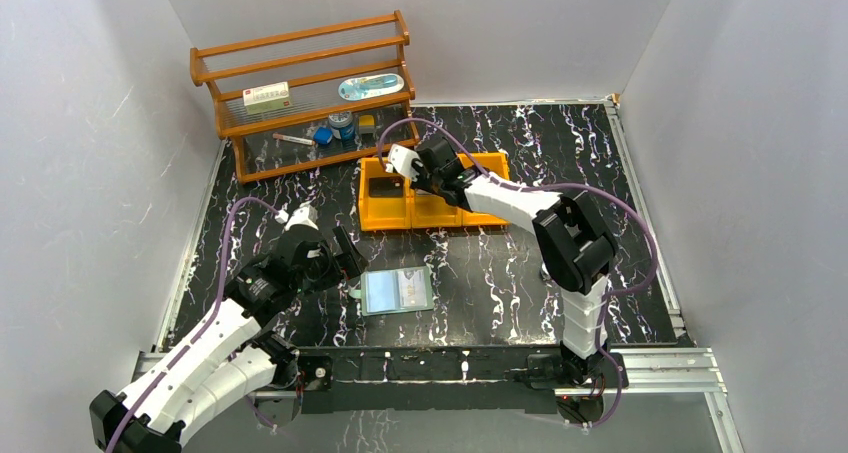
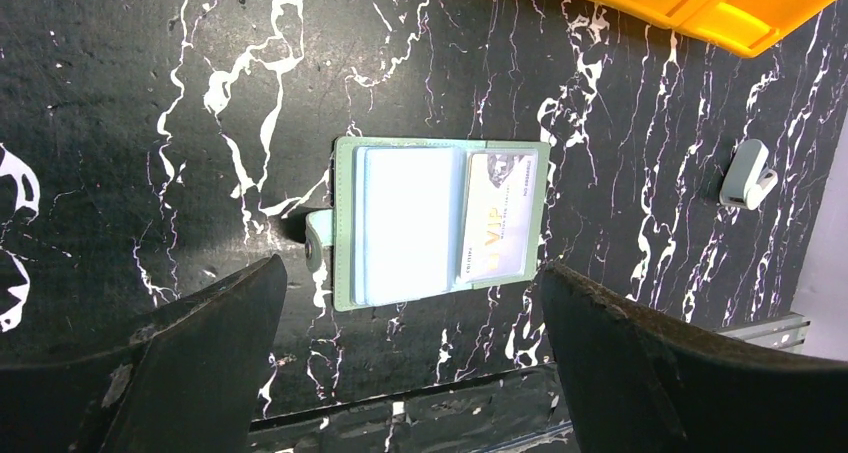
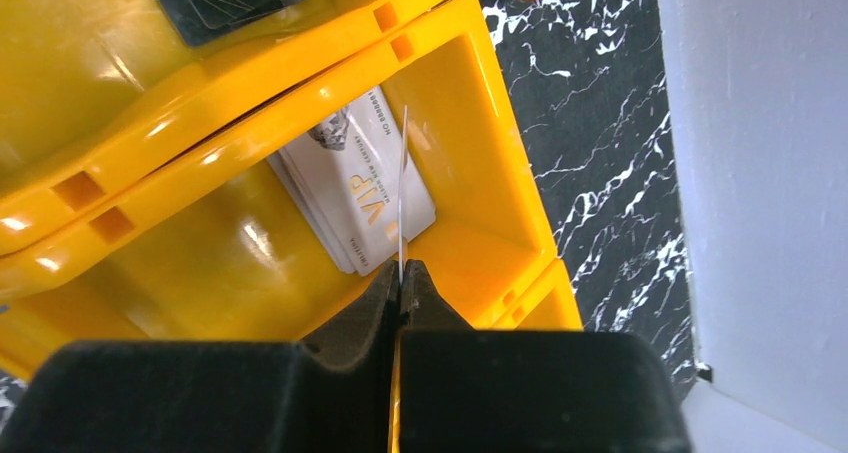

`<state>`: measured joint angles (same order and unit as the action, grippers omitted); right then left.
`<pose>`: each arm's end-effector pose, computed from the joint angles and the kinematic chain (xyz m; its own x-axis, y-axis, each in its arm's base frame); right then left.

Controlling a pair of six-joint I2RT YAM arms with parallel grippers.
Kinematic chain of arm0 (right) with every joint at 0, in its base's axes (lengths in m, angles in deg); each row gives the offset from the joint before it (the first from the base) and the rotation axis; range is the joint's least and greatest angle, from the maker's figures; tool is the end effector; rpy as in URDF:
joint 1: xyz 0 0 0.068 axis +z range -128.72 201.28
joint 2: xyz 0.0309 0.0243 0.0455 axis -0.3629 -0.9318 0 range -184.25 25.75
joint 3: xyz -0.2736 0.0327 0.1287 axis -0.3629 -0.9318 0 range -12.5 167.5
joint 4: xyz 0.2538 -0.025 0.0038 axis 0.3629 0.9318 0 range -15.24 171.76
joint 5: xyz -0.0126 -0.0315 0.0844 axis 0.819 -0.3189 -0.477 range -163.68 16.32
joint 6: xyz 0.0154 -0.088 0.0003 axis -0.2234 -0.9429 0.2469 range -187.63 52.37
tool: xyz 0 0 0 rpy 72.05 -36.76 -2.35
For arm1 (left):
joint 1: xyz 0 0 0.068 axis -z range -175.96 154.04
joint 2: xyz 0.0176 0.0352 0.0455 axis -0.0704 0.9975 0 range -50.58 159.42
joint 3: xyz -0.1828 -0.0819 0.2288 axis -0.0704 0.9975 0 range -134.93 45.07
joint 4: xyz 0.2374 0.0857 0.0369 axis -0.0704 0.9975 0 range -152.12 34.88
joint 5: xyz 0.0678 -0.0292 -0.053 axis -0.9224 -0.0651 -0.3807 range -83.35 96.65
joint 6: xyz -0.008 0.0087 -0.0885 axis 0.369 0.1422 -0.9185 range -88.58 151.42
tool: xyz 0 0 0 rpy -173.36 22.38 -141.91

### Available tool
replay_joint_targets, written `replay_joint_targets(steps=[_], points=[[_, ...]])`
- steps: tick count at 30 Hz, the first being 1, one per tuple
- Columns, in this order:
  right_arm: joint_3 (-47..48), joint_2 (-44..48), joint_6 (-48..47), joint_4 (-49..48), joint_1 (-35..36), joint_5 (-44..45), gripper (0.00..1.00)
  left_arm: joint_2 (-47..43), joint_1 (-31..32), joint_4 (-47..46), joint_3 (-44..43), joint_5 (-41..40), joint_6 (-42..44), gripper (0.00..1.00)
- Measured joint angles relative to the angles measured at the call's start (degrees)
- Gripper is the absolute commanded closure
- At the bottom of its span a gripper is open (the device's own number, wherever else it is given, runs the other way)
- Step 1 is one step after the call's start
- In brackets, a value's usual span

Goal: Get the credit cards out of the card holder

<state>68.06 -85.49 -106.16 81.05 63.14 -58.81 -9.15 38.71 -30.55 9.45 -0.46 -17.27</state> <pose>0.3737 0.3073 0.2289 -0.0438 -0.8476 -0.5288 -0.6640 0.4202 -0.6185 0.1392 -0.0844 0.2522 -0.6928 -0.4271 -0.5811 -0.0558 0.8351 -0.5472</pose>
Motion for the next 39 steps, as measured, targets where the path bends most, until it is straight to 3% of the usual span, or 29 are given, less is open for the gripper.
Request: replay_joint_targets(steps=[12,20,30,39], points=[[2.6,-4.5,-7.2,-0.8,-2.0,-2.3,1.0,-0.2,0.0,0.3,0.0,-0.5,-0.5,0.02],[3.4,-6.9,-8.7,-0.6,-2.2,-4.4,0.93,-0.2,0.0,0.8,0.0,-0.9,-1.0,0.02],[3.3,-7.1,-9.7,-0.3,-2.3,-5.2,0.74,-0.1,0.0,1.3,0.0,-0.9,-1.9,0.02],[2.3,-7.1,-9.7,-0.4,-2.4,-5.6,0.65,-0.1,0.0,1.5,0.2,-0.9,-1.9,0.02]])
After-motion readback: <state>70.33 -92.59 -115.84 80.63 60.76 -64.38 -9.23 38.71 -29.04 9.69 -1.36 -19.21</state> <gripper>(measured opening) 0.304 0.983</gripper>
